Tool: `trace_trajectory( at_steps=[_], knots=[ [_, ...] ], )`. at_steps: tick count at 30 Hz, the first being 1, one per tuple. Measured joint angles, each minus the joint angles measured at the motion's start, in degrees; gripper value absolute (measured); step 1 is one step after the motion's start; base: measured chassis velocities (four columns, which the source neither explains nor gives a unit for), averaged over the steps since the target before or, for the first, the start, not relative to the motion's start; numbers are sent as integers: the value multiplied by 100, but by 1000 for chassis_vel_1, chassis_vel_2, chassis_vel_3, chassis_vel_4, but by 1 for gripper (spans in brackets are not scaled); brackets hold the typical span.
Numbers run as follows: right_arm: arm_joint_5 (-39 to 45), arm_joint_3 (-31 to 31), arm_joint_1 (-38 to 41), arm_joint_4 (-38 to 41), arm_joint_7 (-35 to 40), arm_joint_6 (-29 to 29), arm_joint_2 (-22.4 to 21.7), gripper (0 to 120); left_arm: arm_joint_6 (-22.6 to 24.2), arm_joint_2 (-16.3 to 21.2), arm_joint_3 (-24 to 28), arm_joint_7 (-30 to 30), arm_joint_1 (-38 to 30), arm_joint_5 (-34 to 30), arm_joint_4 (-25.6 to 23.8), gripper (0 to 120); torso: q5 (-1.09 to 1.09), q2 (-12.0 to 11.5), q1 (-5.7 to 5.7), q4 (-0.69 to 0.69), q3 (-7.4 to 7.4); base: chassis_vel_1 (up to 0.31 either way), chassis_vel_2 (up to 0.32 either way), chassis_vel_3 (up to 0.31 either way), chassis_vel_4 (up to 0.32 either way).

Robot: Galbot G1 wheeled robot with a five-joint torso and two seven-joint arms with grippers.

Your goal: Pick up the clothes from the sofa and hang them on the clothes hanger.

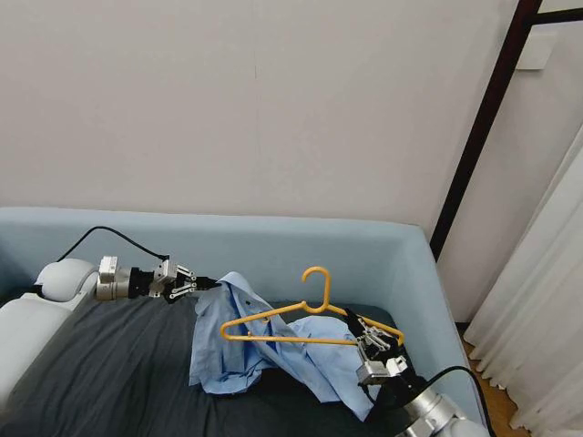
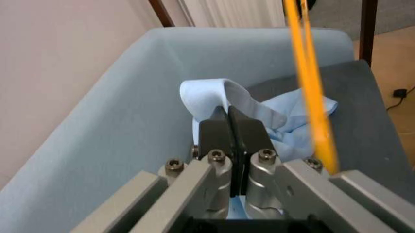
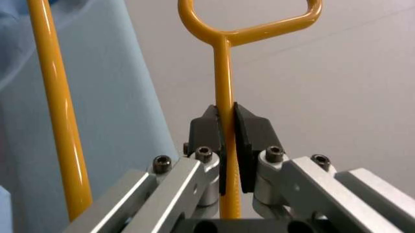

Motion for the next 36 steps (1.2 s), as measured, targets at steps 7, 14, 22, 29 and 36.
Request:
trace_trajectory(
  at_steps=[7, 14, 22, 29, 36],
  knots=[
    [-211, -561, 232, -397, 635, -1021, 247, 4, 66, 99, 4, -16, 6, -161, -151, 0, 0, 0, 0, 1, 0, 0, 0, 0, 0],
    [2, -884, 275, -470, 787, -1740, 295, 4, 97, 117, -5, -20, 45, -182, -257, 0, -1, 0, 0, 0, 0, 0, 0, 0, 0],
    [1136, -1355, 551, -441, 854, -2101, 405, 4, 176, 23, 3, -22, 74, -211, -303, 0, 0, 0, 0, 0, 0, 0, 0, 0, 0],
    [1122, -1544, 713, -592, 867, -2048, 627, 4, 229, -221, 63, -59, 114, -263, -315, 0, 0, 0, 0, -1, 0, 0, 0, 0, 0],
    [636, -1698, 989, -887, 941, -1650, 913, 4, 193, -609, 69, -87, 364, -121, -361, 0, 0, 0, 0, 0, 0, 0, 0, 0, 0]
  ],
)
